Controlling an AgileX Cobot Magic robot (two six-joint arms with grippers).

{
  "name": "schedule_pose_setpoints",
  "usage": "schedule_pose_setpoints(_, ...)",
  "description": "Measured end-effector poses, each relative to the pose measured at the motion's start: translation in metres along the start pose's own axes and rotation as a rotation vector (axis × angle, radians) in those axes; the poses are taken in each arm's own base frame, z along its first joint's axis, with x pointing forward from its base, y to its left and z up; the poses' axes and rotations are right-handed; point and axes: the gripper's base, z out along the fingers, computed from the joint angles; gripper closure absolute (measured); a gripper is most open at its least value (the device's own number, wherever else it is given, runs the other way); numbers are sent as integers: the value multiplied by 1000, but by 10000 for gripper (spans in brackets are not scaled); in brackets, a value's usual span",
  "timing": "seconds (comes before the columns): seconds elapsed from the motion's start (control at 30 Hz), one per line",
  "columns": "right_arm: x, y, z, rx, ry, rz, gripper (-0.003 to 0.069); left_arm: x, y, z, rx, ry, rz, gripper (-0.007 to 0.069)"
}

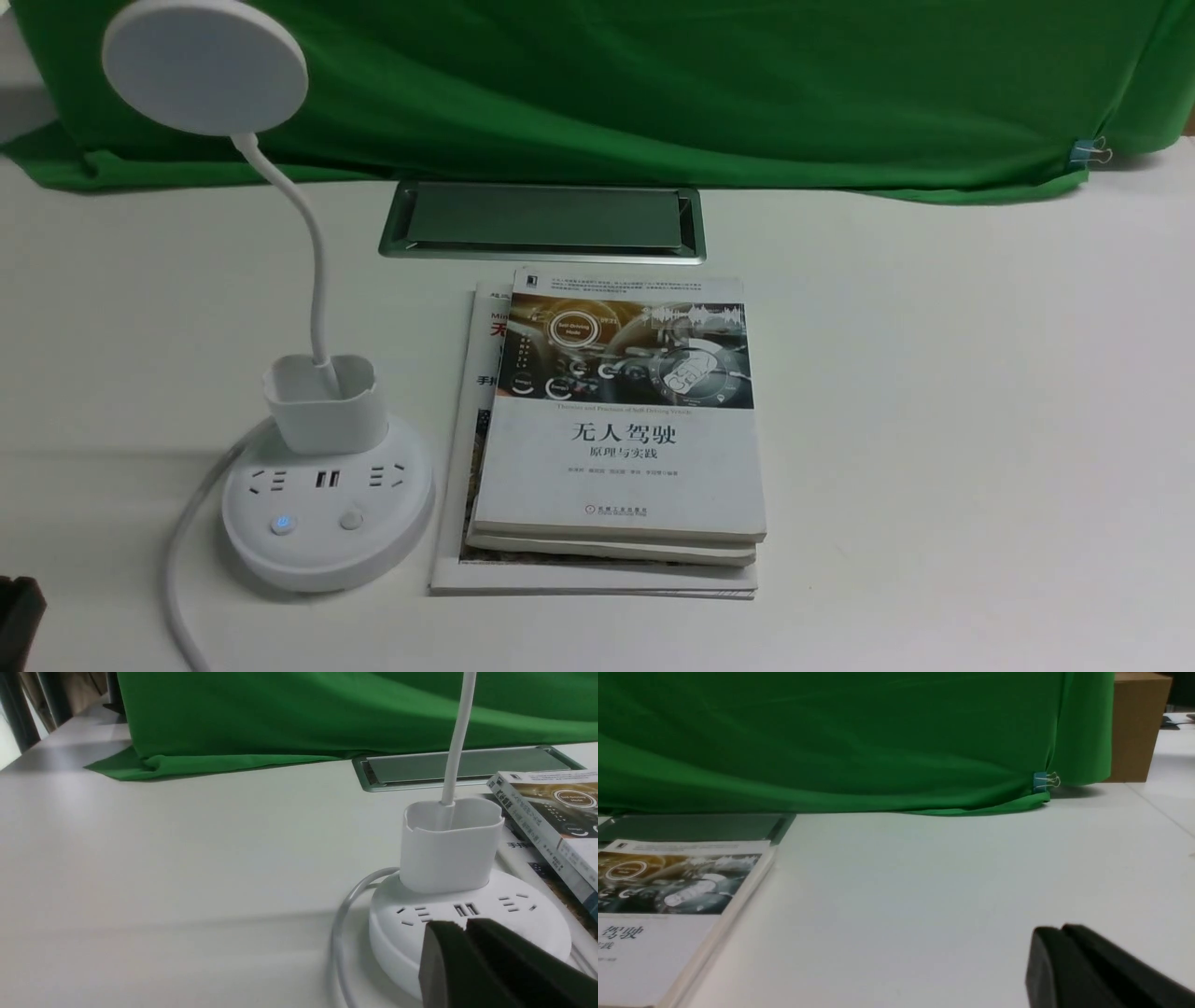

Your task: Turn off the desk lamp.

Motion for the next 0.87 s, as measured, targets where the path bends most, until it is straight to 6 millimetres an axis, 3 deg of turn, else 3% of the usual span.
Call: schedule_pose_setpoints(0.87, 0, 0, 0, 0, 0, 0, 622, 1, 0, 0, 5, 9, -2, 606)
